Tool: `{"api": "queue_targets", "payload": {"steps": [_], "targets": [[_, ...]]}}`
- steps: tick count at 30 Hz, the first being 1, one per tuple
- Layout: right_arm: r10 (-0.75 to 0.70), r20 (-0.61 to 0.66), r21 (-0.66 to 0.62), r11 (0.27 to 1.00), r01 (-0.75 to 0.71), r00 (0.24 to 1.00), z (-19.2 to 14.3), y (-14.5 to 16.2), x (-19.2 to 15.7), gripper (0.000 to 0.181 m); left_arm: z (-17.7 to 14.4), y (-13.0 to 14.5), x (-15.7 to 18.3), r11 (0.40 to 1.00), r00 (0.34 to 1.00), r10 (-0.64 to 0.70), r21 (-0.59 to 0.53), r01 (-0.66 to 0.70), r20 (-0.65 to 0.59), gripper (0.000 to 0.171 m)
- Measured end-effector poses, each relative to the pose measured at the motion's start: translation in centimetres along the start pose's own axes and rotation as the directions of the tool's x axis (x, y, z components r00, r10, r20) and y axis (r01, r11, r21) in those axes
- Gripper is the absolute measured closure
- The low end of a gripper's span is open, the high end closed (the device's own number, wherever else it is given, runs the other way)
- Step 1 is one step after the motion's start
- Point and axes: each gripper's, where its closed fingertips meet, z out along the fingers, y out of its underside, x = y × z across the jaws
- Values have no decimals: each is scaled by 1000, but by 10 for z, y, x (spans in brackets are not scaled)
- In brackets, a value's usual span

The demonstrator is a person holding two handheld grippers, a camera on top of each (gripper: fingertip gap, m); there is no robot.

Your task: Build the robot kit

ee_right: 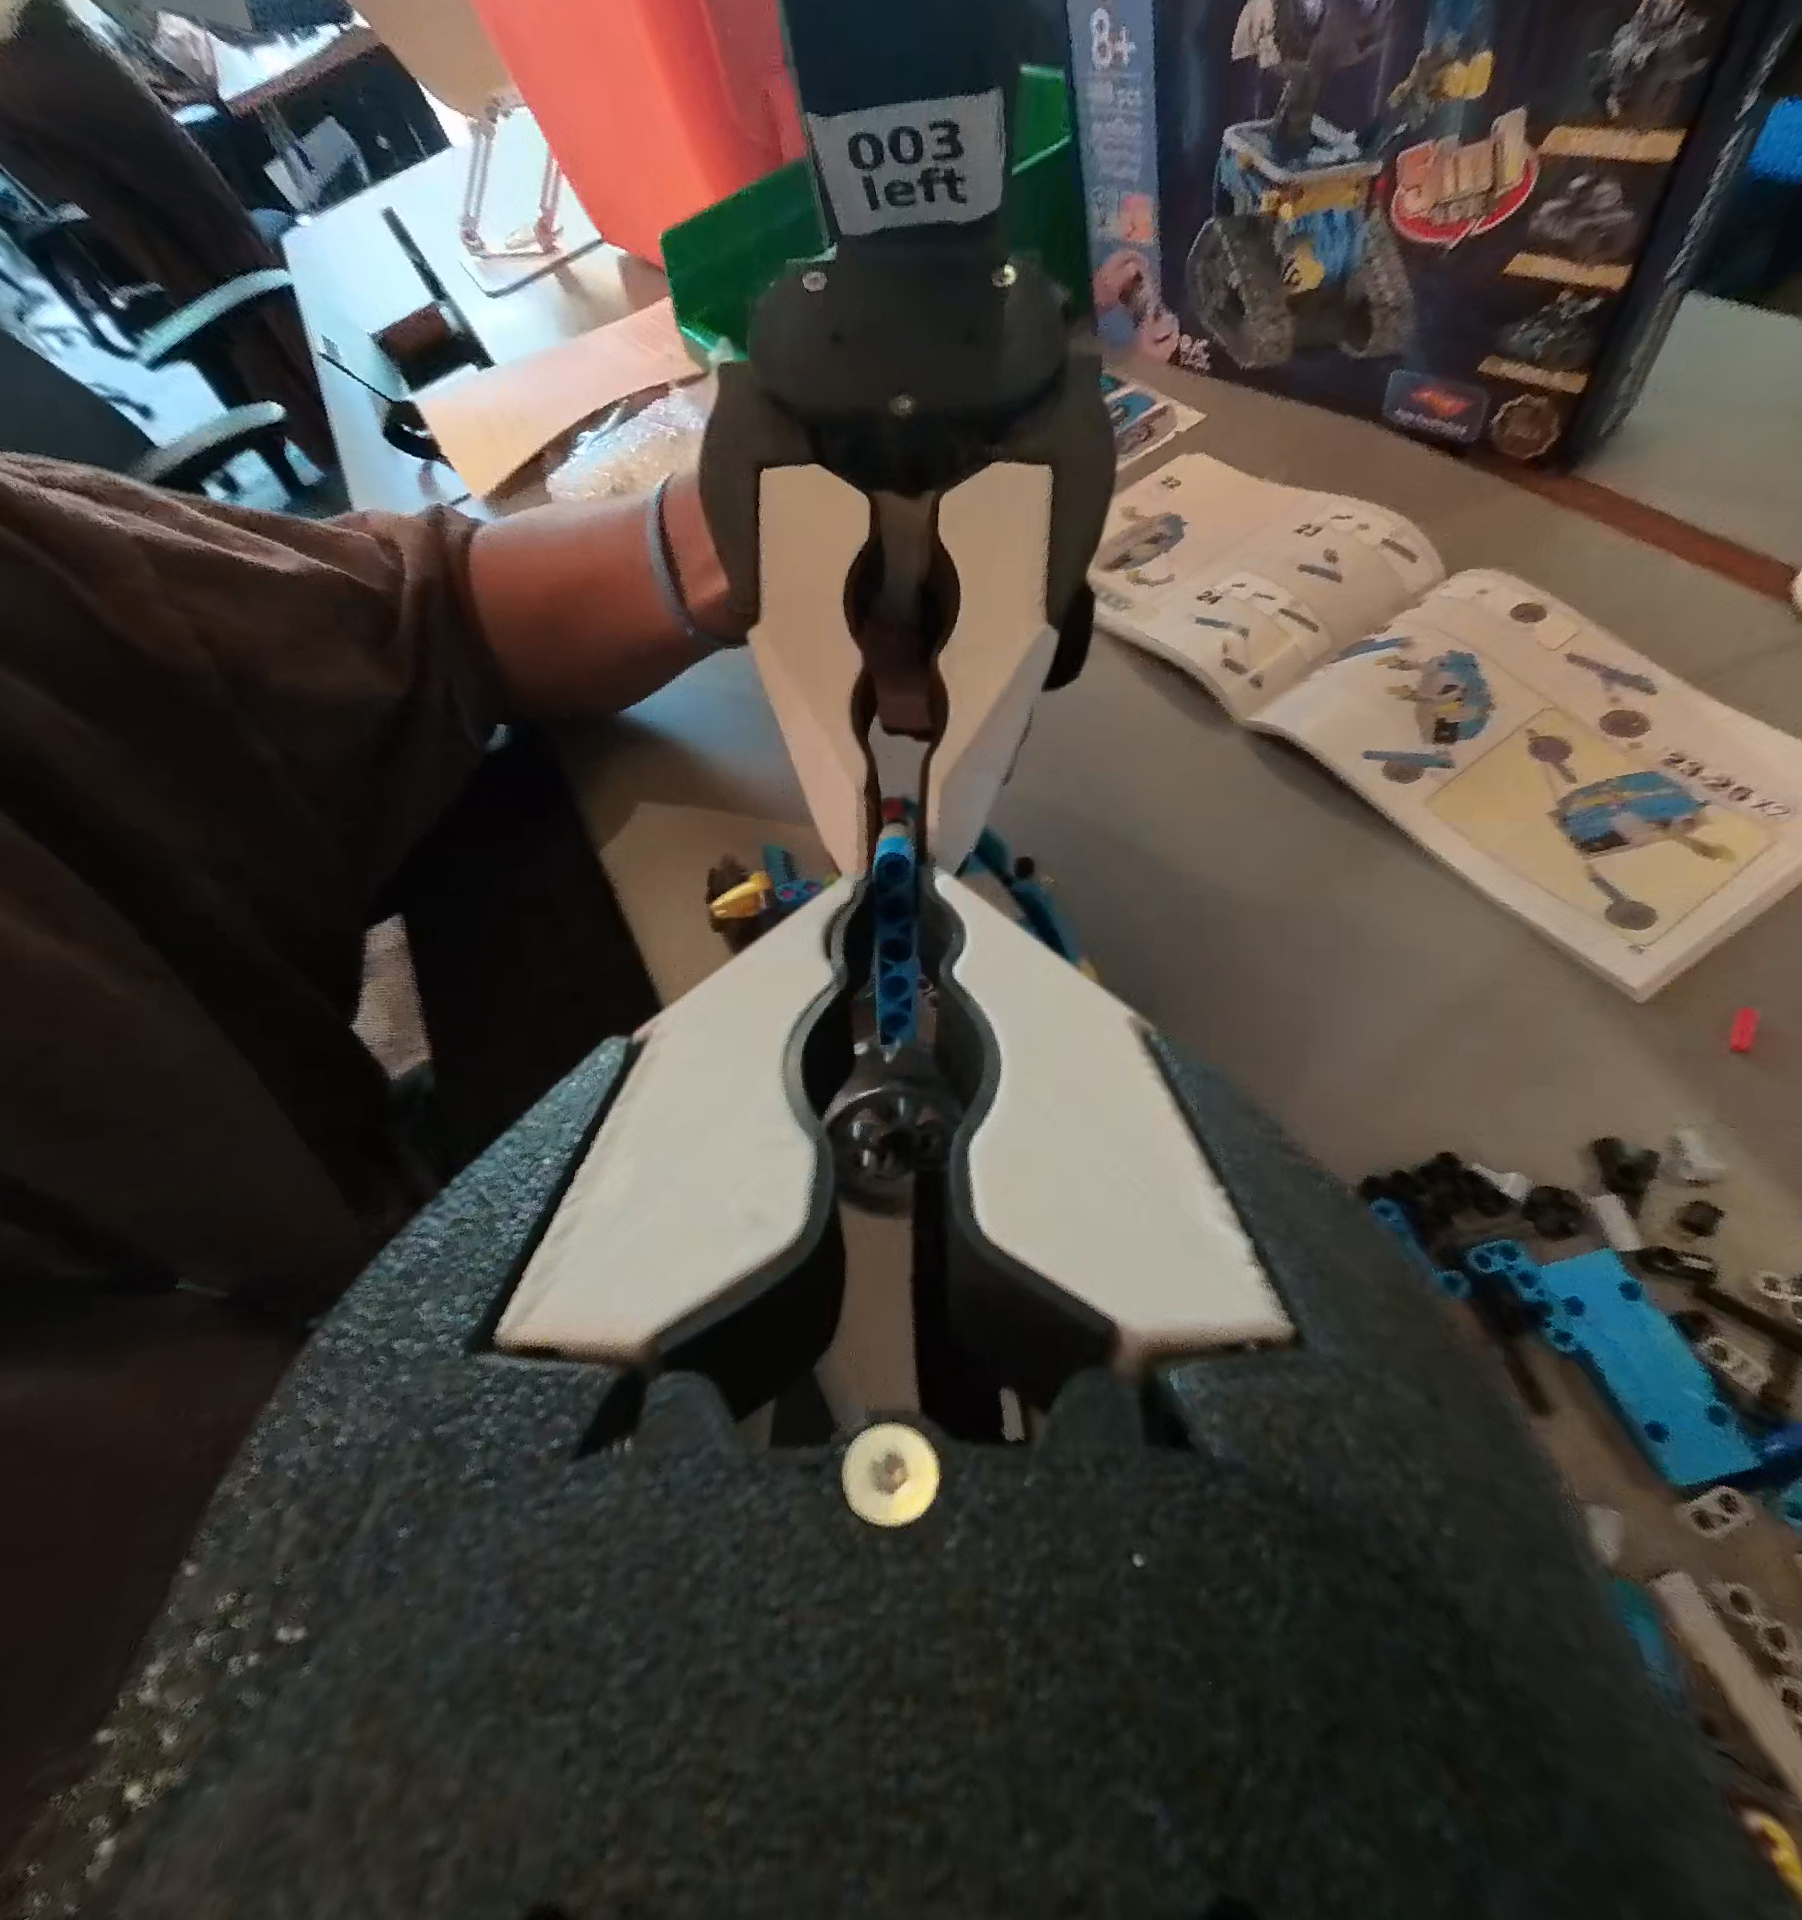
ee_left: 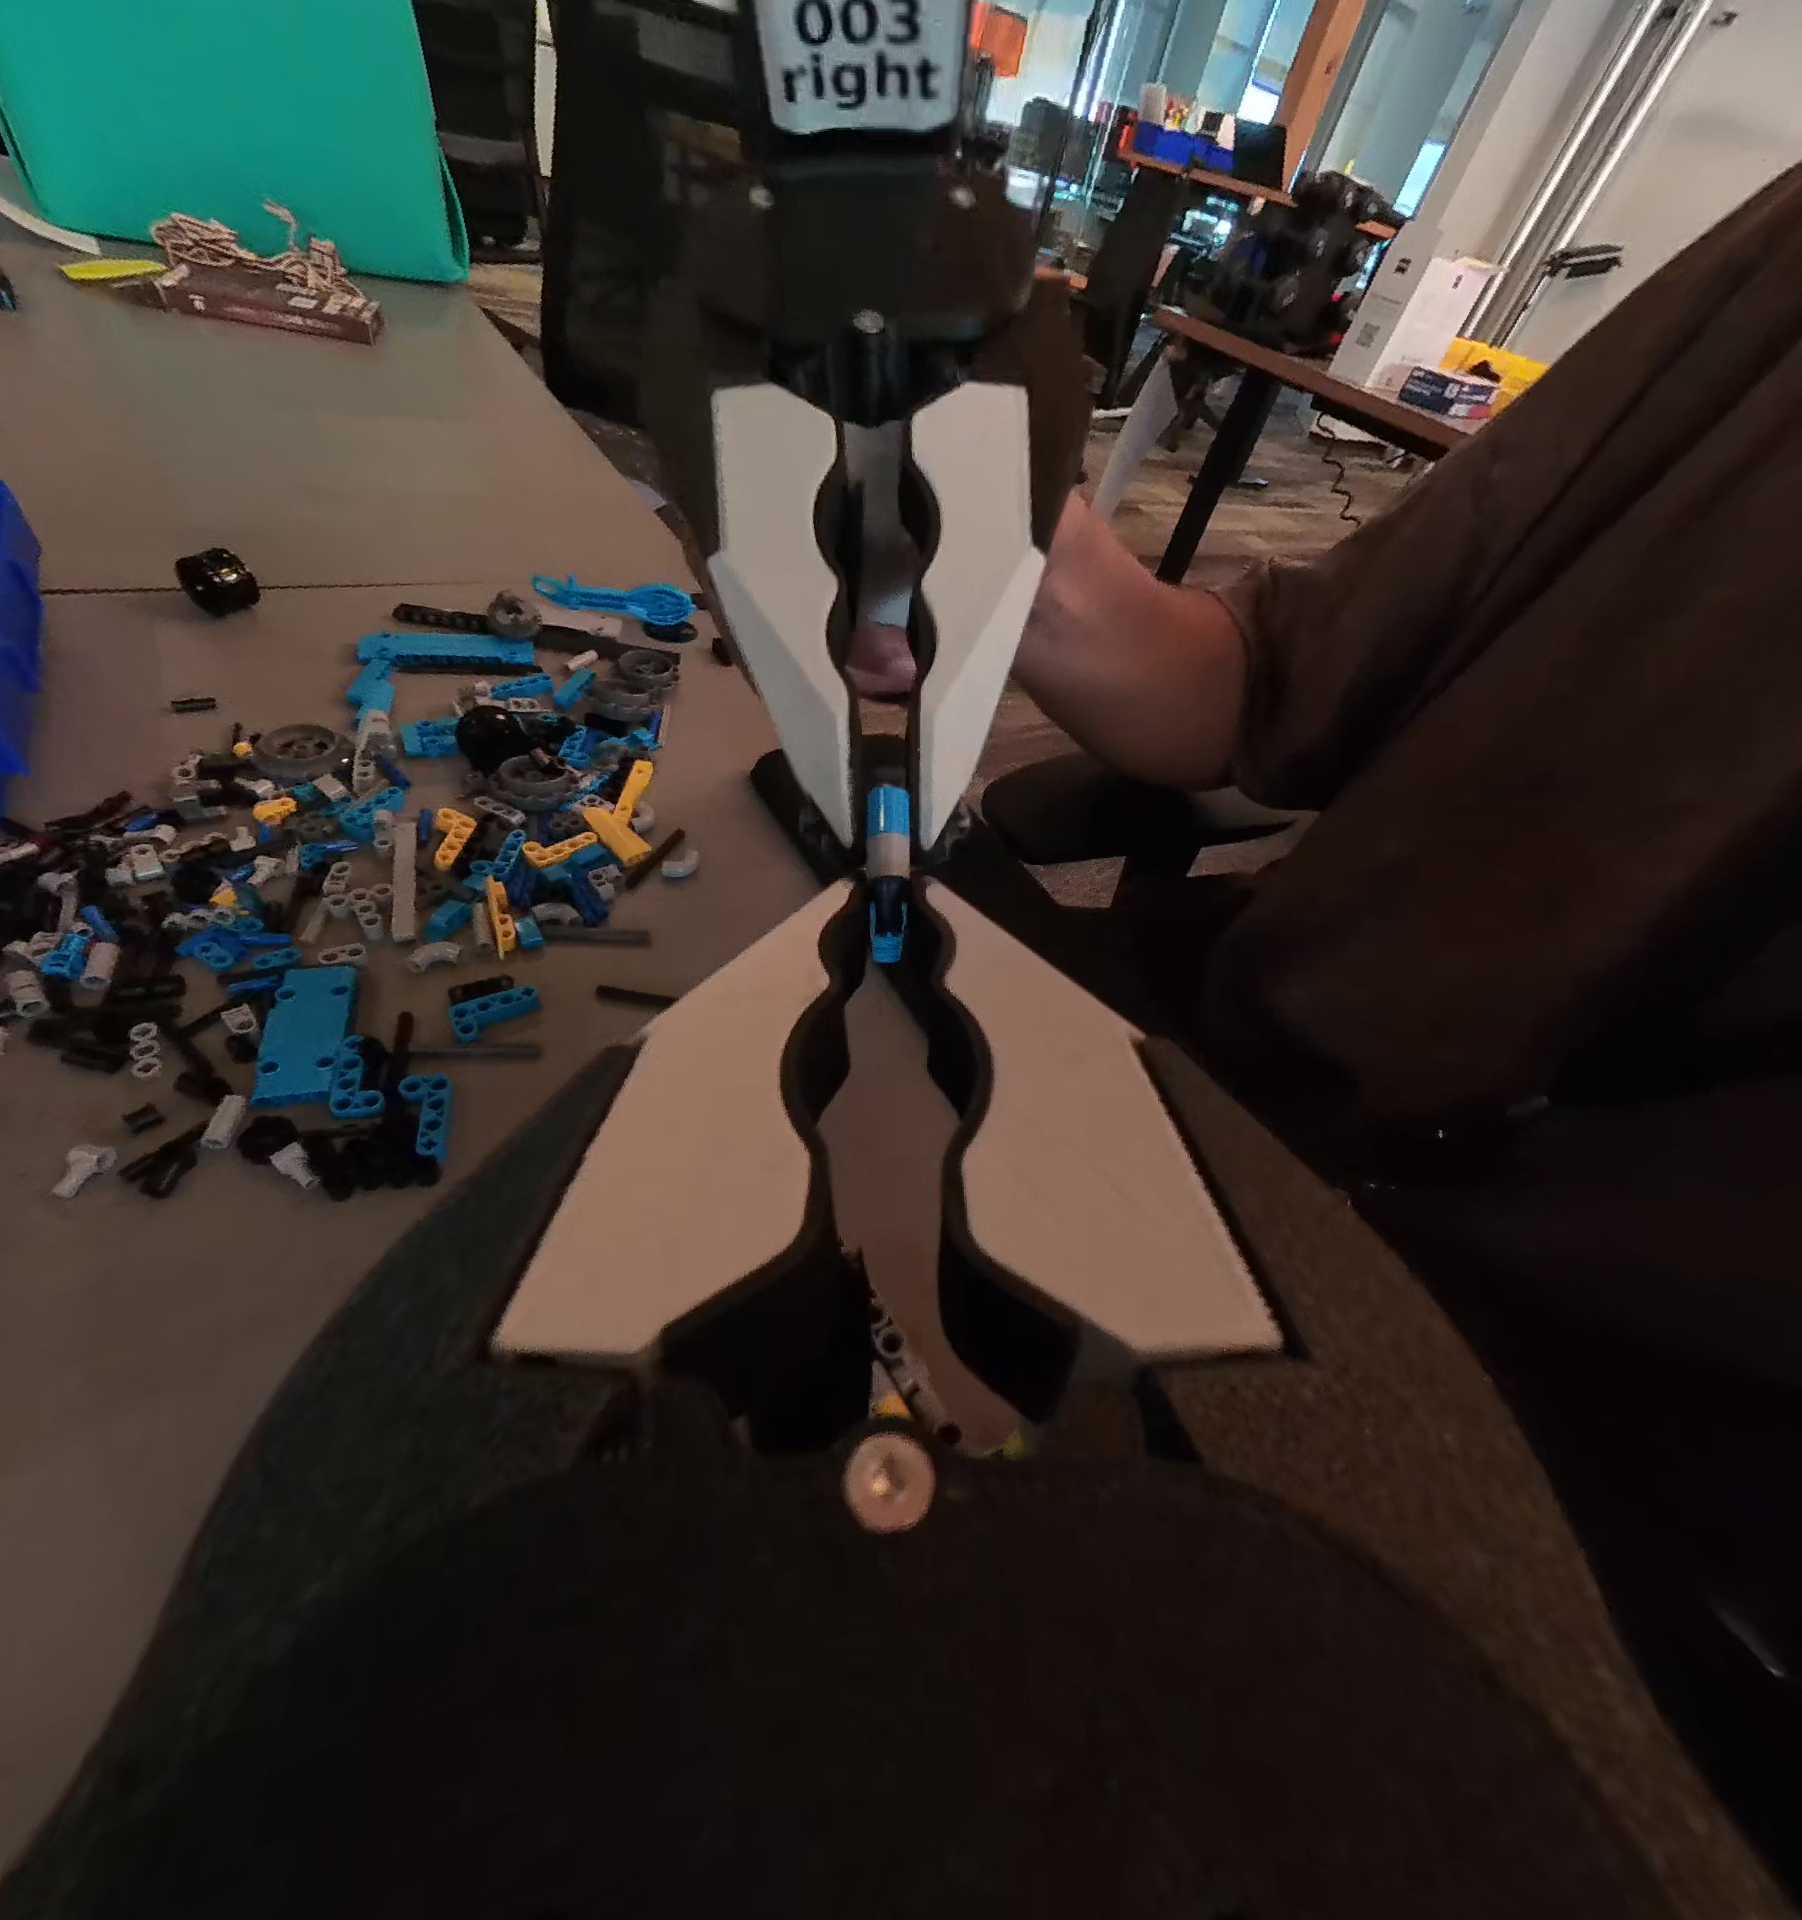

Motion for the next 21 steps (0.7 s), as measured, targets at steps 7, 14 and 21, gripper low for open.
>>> {"api": "queue_targets", "payload": {"steps": [7,14,21], "targets": [[-37,-26,26,999,38,999,-3,-5,-1,174,2,-6,0,1000,1000,6,14,-6,24,165],[-19,-7,66,998,19,1000,-1,-1,3,174,4,2,-3,999,998,43,-30,-42,55,169],[101,-78,-20,995,-102,992,9,13,9,174,-10,33,-16,978,977,90,-201,-50,192,141]]}}
